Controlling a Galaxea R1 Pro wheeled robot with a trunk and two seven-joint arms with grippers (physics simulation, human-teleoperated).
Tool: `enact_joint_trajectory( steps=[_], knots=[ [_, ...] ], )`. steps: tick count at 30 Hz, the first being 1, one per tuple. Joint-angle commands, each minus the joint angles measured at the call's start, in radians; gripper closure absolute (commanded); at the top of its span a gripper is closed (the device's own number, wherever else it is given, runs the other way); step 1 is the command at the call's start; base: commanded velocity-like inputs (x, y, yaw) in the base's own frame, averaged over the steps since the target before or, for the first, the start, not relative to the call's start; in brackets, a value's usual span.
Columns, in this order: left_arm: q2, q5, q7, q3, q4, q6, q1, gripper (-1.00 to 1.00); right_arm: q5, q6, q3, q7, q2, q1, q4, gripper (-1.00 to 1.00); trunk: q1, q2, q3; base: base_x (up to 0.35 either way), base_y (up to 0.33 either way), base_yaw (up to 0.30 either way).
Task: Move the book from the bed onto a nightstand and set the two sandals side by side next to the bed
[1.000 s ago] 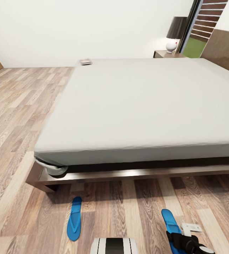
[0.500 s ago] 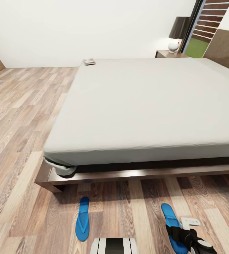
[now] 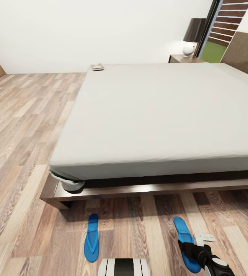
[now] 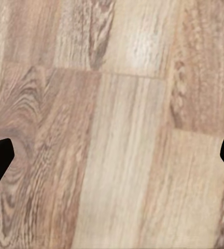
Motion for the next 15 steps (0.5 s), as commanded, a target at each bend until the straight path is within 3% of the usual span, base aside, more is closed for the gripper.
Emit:
enact_joint_trajectory(
  steps=[1,15],
  knots=[
    [0.0,0.009,-0.004,-0.008,0.001,-0.002,-0.001,-1.0,0.001,0.001,-0.002,0.006,0.0,-0.002,-0.001,1.0,0.0,0.0,-0.001,0.0,0.192,0.0],
    [0.0,0.007,-0.004,-0.01,0.002,-0.004,0.001,-1.0,-0.001,-0.081,0.001,0.006,0.001,-0.007,0.022,1.0,0.0,0.0,-0.001,0.0,0.174,0.0]
  ],
)
